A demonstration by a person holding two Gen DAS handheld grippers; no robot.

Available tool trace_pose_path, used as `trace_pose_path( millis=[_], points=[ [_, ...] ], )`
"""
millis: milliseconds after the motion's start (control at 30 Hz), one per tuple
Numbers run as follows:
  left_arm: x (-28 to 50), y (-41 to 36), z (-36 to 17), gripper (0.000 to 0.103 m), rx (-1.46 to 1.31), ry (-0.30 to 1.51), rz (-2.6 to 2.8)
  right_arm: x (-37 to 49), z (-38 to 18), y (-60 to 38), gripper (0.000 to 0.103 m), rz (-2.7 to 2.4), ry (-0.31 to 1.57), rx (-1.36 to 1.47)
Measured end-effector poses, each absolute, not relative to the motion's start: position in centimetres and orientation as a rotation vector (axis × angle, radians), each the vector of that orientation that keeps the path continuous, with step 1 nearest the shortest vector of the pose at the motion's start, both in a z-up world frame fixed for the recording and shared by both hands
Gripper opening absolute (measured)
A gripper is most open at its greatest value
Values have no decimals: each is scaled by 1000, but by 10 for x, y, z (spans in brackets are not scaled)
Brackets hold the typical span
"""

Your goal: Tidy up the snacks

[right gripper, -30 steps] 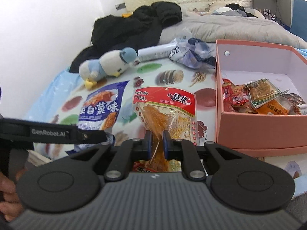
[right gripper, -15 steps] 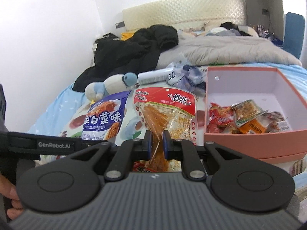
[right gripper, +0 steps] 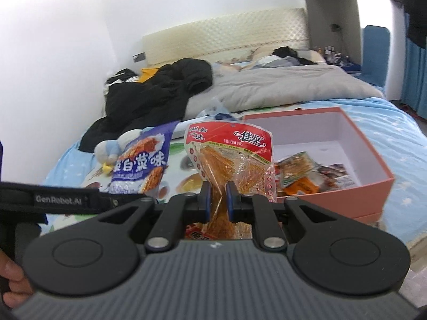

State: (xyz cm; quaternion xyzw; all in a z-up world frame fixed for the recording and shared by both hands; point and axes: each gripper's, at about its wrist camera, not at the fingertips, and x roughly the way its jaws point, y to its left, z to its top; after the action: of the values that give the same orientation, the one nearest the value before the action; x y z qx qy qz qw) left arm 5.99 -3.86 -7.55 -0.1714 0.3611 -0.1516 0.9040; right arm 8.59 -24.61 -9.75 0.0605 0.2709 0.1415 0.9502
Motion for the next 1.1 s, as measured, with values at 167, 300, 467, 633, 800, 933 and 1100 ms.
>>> trace_pose_path(
  millis=[167,300,467,633,800,933,1100],
  points=[
    [75,-66,-74,60,-342,745,-373,82,-98,-267,15,239,546,126],
    [99,-84,-78,60,-330,757,-404,91,-105,-279,15,203,545,142],
    [137,-104,-85,60,-302,775,-422,114,-113,-296,16,184,554,168],
    [181,-120,-92,60,-278,796,-421,141,-117,-317,16,154,542,189],
    [222,-136,-101,60,-263,823,-416,171,-124,-331,16,145,539,203],
    [255,-150,-116,60,-224,865,-396,196,-133,-334,16,160,564,194],
    [289,-163,-132,61,-205,907,-403,230,-149,-338,16,168,623,214]
  ],
)
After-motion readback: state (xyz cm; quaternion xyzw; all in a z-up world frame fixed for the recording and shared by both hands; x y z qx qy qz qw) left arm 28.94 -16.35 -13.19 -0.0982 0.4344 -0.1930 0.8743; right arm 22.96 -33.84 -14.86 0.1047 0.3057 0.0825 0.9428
